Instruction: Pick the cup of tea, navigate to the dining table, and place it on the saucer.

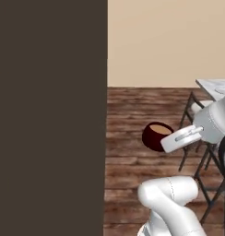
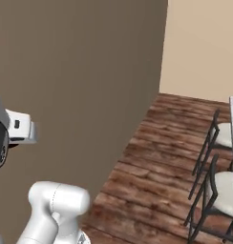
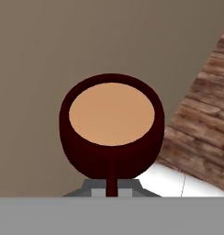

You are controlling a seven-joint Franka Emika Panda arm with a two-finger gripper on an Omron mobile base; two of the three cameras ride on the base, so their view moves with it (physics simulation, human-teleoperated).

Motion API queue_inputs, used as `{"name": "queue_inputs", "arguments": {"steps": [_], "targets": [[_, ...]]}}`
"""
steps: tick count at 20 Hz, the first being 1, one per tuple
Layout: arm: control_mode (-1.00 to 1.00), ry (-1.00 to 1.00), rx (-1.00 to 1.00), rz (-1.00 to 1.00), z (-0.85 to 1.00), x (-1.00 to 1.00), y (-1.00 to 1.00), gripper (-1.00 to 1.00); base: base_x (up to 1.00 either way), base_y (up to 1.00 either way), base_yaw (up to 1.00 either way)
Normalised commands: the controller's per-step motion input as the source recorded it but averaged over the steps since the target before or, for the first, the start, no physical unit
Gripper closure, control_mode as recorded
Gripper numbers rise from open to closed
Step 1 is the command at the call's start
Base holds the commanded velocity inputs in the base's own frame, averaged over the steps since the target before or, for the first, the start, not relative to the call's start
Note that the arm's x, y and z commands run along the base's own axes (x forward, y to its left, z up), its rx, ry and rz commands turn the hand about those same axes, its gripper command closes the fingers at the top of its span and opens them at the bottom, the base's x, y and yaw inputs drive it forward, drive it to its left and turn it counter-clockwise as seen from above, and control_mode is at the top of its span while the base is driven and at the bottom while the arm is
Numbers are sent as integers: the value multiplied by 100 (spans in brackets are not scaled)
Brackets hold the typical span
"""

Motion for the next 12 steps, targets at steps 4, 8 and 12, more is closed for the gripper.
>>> {"name": "queue_inputs", "arguments": {"steps": [4,8,12], "targets": [[100,0,0,0,0,0,0,100,100,-18,-26],[100,0,0,0,0,0,0,100,100,-28,-25],[100,0,0,0,0,0,0,100,100,-33,-28]]}}
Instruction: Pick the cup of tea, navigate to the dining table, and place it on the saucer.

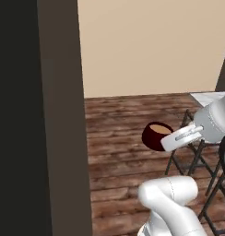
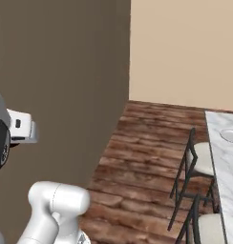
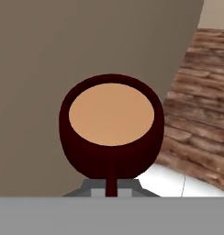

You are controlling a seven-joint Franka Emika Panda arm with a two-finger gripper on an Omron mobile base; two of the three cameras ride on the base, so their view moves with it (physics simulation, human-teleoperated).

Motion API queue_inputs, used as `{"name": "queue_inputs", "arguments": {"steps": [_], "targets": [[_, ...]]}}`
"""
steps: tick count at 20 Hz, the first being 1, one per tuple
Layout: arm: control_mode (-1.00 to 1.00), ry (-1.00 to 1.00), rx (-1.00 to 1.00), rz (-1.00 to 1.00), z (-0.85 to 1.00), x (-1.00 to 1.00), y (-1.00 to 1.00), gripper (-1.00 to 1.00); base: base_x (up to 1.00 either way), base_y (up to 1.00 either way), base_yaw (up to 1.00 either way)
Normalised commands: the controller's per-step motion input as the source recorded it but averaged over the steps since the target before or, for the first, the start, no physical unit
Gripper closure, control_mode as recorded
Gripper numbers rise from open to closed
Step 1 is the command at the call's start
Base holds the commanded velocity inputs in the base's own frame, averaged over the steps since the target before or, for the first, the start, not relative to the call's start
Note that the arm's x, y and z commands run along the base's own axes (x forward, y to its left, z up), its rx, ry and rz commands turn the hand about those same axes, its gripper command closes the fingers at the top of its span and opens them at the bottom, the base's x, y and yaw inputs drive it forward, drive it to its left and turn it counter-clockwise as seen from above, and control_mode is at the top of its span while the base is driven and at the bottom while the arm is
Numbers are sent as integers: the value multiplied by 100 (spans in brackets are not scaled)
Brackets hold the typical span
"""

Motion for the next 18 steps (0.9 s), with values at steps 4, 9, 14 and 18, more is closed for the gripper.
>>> {"name": "queue_inputs", "arguments": {"steps": [4,9,14,18], "targets": [[100,0,0,0,0,0,0,100,100,-26,-34],[100,0,0,0,0,0,0,100,100,-21,-40],[100,0,0,0,0,0,0,100,85,-9,-57],[100,0,0,0,0,0,0,100,37,0,-78]]}}
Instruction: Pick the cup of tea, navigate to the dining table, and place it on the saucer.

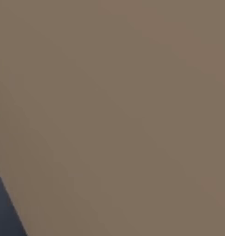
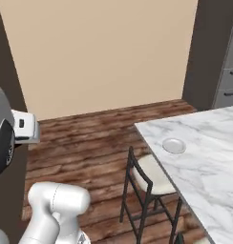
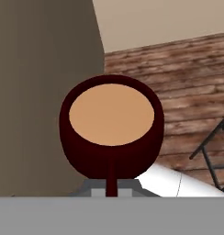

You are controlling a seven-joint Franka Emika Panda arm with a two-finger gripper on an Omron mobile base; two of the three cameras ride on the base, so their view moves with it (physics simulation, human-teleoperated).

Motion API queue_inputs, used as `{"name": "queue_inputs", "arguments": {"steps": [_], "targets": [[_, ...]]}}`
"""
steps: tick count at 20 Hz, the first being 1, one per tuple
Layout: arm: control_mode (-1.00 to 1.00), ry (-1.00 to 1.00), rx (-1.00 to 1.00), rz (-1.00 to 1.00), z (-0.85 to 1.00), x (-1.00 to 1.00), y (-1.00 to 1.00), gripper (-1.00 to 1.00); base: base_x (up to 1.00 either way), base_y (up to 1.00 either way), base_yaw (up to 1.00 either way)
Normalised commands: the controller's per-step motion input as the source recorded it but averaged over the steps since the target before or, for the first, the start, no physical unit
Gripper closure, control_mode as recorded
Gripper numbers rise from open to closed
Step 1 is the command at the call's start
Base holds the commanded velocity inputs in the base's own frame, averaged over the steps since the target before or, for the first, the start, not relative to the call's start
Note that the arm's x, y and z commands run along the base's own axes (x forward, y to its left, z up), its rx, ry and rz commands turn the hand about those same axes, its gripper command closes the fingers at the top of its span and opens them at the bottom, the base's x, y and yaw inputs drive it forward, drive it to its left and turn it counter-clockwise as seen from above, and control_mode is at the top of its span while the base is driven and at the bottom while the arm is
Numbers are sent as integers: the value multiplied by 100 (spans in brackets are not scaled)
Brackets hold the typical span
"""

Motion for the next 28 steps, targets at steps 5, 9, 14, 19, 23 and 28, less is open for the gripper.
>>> {"name": "queue_inputs", "arguments": {"steps": [5,9,14,19,23,28], "targets": [[100,0,0,0,0,0,0,100,39,0,-78],[100,0,0,0,0,0,0,100,59,0,-74],[100,0,0,0,0,0,0,100,91,26,-61],[100,0,0,0,0,0,0,100,100,43,-45],[100,0,0,0,0,0,0,100,85,35,-35],[100,0,0,0,0,0,0,100,29,14,-12]]}}
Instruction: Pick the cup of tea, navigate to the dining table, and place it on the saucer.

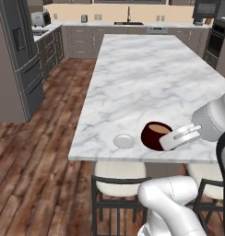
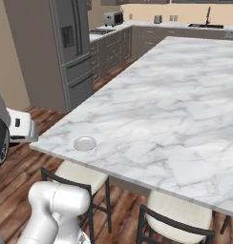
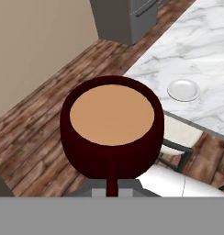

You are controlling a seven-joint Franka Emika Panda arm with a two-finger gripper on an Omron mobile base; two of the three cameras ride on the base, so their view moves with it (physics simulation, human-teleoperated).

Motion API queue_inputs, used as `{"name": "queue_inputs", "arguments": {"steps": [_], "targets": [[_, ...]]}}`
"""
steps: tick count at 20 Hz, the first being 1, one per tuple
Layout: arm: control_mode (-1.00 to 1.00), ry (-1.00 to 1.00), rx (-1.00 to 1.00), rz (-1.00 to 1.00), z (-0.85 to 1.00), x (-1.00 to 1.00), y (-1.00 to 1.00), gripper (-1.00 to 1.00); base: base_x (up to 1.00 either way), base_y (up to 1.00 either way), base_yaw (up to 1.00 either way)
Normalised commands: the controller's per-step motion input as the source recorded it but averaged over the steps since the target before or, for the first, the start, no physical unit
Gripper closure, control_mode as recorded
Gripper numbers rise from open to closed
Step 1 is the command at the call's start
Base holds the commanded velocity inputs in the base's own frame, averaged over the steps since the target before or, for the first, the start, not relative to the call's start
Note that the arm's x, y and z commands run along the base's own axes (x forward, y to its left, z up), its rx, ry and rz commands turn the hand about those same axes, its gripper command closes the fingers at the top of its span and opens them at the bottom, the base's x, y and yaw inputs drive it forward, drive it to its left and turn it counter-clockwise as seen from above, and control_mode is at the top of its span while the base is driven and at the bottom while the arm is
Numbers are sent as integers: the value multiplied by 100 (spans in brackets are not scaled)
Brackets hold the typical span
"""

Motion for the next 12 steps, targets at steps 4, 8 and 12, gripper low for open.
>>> {"name": "queue_inputs", "arguments": {"steps": [4,8,12], "targets": [[100,0,0,0,0,0,0,100,0,0,0],[100,0,0,0,0,0,0,100,0,0,0],[100,0,0,0,0,0,0,100,0,0,0]]}}
